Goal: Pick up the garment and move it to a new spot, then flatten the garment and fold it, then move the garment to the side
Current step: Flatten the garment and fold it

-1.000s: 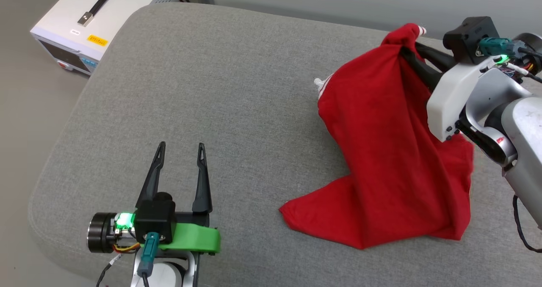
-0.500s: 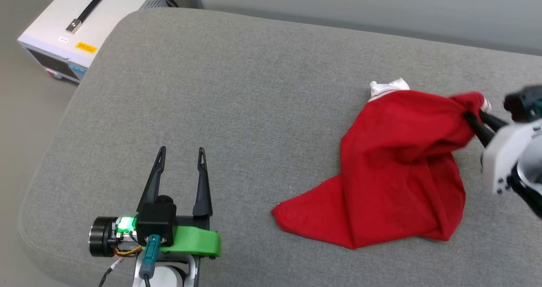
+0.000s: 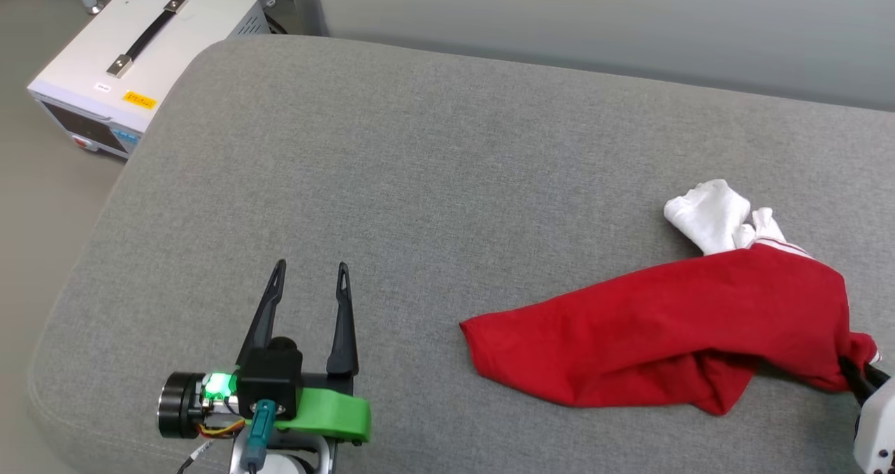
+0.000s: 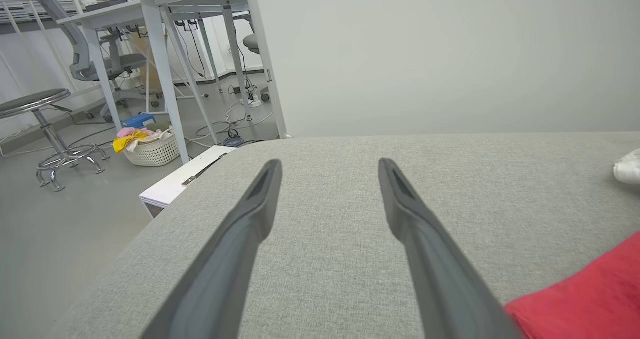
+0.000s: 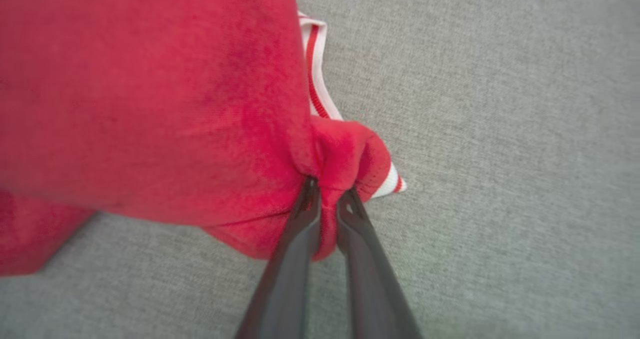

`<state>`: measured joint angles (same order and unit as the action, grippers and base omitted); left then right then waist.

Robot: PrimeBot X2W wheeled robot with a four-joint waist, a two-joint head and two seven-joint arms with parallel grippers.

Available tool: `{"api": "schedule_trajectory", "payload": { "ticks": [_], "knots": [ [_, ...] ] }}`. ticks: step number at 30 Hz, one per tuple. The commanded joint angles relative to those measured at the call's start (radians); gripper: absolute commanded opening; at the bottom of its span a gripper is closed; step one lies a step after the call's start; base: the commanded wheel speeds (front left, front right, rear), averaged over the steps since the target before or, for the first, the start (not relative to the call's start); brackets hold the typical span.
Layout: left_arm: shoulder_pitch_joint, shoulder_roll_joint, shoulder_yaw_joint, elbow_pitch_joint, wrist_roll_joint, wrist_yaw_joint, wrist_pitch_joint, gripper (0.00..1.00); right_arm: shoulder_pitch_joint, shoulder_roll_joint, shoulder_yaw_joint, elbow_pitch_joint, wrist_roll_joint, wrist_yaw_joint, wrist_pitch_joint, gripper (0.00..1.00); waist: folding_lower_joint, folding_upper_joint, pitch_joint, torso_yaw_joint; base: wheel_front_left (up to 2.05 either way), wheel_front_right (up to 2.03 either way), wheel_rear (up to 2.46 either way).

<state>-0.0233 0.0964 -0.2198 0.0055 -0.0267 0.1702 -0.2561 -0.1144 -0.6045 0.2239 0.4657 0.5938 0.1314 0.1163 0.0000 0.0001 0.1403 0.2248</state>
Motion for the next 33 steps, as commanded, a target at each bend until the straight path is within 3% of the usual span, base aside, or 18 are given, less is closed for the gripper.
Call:
{"api": "schedule_trajectory", "payload": {
  "ticks": [1,2,11,16,17,21,25,33],
  "knots": [
    [0.017,0.003,0.001,0.003,0.009,-0.006,-0.006,1.00,0.035,0.017,-0.019,0.006,-0.003,-0.001,-0.008,0.58,0.0000,-0.0001,-0.014,-0.010,0.00,0.00,0.00],
    [0.020,0.005,0.001,0.003,0.010,-0.007,-0.006,1.00,0.043,0.025,-0.034,-0.001,-0.008,-0.001,-0.016,1.00,0.0000,-0.0001,-0.019,-0.013,0.00,0.00,0.00],
    [0.045,0.019,-0.002,0.008,0.013,-0.010,-0.006,1.00,0.112,0.148,-0.218,-0.199,-0.153,-0.001,-0.152,1.00,0.0000,-0.0001,-0.074,-0.043,0.00,0.00,0.00],
    [0.058,0.023,-0.003,0.006,0.013,-0.009,-0.006,1.00,0.167,0.266,-0.321,-0.384,-0.244,-0.001,-0.162,1.00,0.0000,-0.0001,-0.097,-0.046,0.00,0.00,0.00],
    [0.063,0.025,-0.003,0.004,0.012,-0.008,-0.006,1.00,0.193,0.330,-0.361,-0.480,-0.284,-0.001,-0.173,1.00,0.0000,-0.0001,-0.104,-0.047,0.00,0.00,0.00],
    [0.063,0.035,-0.004,-0.003,0.011,-0.016,-0.006,1.00,0.221,0.408,-0.375,-0.582,-0.333,-0.001,-0.186,1.00,0.0000,-0.0001,-0.107,-0.054,0.00,0.00,0.00],
    [0.003,0.063,-0.012,-0.019,0.008,-0.064,-0.006,1.00,0.241,0.459,-0.360,-0.633,-0.360,-0.001,-0.189,1.00,0.0000,-0.0001,-0.099,-0.072,0.00,0.00,0.00],
    [-0.309,0.137,-0.051,0.060,-0.060,-0.264,0.008,1.00,0.228,0.476,-0.300,-0.654,-0.375,-0.001,-0.197,1.00,0.0000,-0.0001,-0.037,-0.153,0.00,0.00,0.00]
  ]
}}
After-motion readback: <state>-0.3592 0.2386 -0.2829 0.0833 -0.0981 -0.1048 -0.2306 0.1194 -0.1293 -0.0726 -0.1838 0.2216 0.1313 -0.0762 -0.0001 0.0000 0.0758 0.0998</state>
